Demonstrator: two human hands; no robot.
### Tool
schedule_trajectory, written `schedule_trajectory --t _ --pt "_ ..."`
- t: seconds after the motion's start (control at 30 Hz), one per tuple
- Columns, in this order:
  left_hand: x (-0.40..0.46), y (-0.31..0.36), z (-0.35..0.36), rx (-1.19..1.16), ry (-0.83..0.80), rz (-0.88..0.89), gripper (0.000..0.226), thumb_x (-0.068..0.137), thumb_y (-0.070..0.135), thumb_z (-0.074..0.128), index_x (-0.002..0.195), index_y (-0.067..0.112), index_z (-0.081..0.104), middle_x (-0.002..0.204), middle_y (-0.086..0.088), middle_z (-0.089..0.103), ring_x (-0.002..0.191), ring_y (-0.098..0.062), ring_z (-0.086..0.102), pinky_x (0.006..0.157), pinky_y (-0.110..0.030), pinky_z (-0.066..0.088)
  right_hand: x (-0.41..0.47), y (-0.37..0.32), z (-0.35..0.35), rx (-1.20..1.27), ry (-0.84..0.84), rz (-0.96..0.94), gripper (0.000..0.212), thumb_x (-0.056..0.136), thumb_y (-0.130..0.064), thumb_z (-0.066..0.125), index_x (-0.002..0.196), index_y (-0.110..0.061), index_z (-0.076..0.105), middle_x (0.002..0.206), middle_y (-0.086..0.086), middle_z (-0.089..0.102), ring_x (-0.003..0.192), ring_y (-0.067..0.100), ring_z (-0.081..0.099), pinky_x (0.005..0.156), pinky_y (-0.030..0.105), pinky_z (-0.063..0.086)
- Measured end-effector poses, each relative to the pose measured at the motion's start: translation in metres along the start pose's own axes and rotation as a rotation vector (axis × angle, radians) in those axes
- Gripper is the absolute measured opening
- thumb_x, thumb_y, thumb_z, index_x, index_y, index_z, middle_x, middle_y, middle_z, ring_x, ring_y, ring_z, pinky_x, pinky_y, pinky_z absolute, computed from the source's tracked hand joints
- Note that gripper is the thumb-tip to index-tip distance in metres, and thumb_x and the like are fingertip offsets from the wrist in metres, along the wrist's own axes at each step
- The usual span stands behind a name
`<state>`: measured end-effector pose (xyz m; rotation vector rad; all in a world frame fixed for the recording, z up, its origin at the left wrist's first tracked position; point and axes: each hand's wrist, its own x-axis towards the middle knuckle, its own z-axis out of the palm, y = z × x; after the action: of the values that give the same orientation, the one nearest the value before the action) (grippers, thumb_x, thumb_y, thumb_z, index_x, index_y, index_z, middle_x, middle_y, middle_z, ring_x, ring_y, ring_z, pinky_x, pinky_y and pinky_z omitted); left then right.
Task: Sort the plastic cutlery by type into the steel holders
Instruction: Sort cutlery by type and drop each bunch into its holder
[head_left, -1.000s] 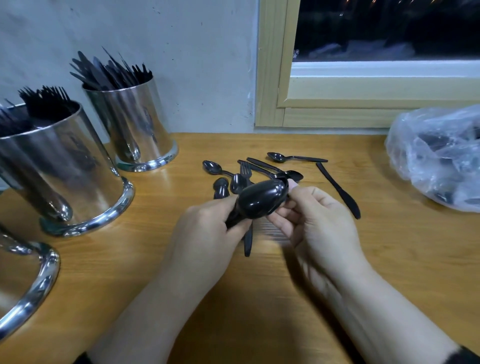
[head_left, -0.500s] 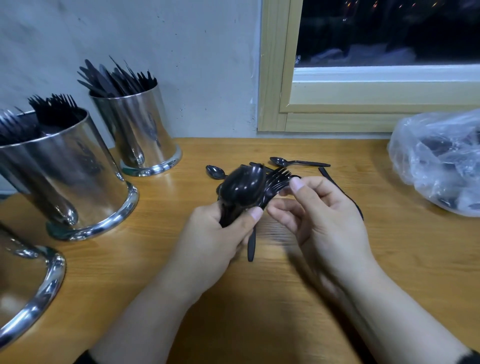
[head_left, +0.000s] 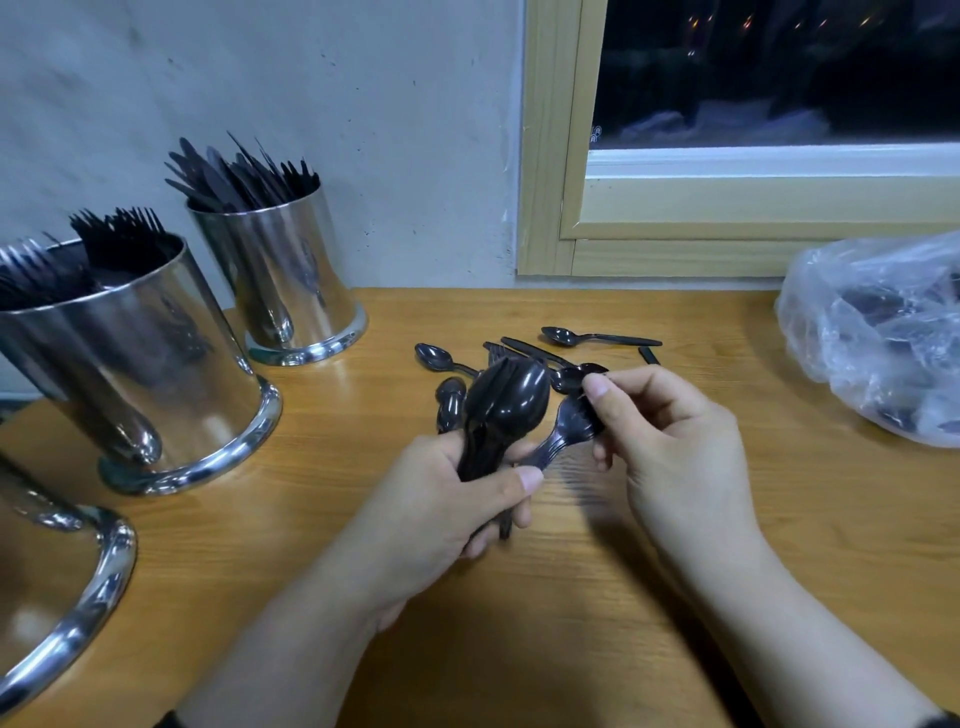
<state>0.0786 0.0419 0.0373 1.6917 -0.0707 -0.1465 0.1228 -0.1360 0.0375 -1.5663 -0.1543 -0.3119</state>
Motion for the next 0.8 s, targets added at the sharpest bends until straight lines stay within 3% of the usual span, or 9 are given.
schedule_trajectory --t 0.07,0.13,0.2,0.3,0.4,0.47,0.63,0.8 --pt "0.0 0.0 -0.003 0.039 0.083 0.039 0.02 0.099 0.024 0.063 0.085 0.013 0.07 0.072 -0.003 0.068 0.053 -0.014 0.045 0.056 -0.021 0.043 0.001 0.003 0.001 -0.011 0.021 0.003 0.018 0.095 -0.022 0.066 0.082 -0.011 0.069 0.062 0.002 0.063 0.051 0.01 0.054 0.053 0.019 0.046" --pt "0.003 -0.001 -0.008 -0.023 0.266 0.056 0.028 0.099 0.028 0.062 0.078 0.011 0.069 0.073 -0.006 0.066 0.054 -0.015 0.046 0.055 -0.026 0.042 0.006 0.011 0.005 -0.134 0.011 -0.009 0.013 0.095 -0.028 0.066 0.086 -0.019 0.07 0.069 -0.001 0.067 0.054 0.01 0.057 0.055 0.023 0.048" --pt "0.008 -0.004 -0.016 -0.145 0.474 0.047 0.02 0.099 0.028 0.063 0.087 0.015 0.071 0.075 -0.005 0.065 0.055 -0.015 0.046 0.054 -0.029 0.04 0.013 0.023 0.01 -0.38 -0.093 -0.003 0.009 0.092 -0.036 0.069 0.093 -0.027 0.069 0.075 -0.004 0.068 0.062 0.005 0.06 0.061 0.021 0.048" --pt "0.015 -0.007 -0.025 -0.351 0.658 0.0 0.007 0.1 0.024 0.063 0.105 0.023 0.069 0.075 0.003 0.066 0.054 -0.01 0.046 0.049 -0.026 0.038 0.019 0.031 0.024 -0.654 -0.227 0.03 0.023 0.089 -0.047 0.069 0.107 -0.034 0.064 0.076 -0.01 0.066 0.074 -0.001 0.061 0.062 0.013 0.044" --pt "0.017 -0.009 -0.026 -0.466 0.685 -0.049 0.005 0.1 0.023 0.064 0.105 0.022 0.066 0.075 0.003 0.066 0.052 -0.009 0.046 0.048 -0.025 0.036 0.027 0.031 0.037 -0.772 -0.211 0.002 0.04 0.09 -0.05 0.068 0.121 -0.025 0.064 0.084 -0.013 0.067 0.087 0.01 0.064 0.073 0.027 0.049" --pt "0.018 -0.009 -0.025 -0.484 0.689 -0.06 0.007 0.1 0.023 0.065 0.106 0.023 0.067 0.075 0.003 0.067 0.052 -0.009 0.045 0.049 -0.026 0.036 0.032 0.031 0.044 -0.855 -0.211 -0.006 0.044 0.092 -0.048 0.066 0.127 -0.022 0.063 0.094 -0.009 0.068 0.098 0.019 0.064 0.076 0.029 0.045" --pt "0.019 -0.011 -0.022 -0.466 0.698 -0.051 0.009 0.1 0.022 0.065 0.108 0.023 0.068 0.075 0.003 0.068 0.052 -0.009 0.047 0.05 -0.027 0.037 0.036 0.034 0.046 -0.855 -0.197 0.031 0.038 0.095 -0.034 0.066 0.131 -0.022 0.064 0.086 -0.011 0.063 0.085 0.011 0.056 0.075 0.024 0.04" --pt "0.02 -0.012 -0.02 -0.467 0.702 -0.042 0.007 0.099 0.022 0.065 0.105 0.024 0.068 0.074 0.003 0.068 0.052 -0.009 0.047 0.051 -0.028 0.037 0.034 0.027 0.048 -0.844 -0.213 0.066 0.048 0.093 -0.049 0.065 0.133 -0.023 0.062 0.076 -0.017 0.056 0.086 0.012 0.055 0.075 0.026 0.042"
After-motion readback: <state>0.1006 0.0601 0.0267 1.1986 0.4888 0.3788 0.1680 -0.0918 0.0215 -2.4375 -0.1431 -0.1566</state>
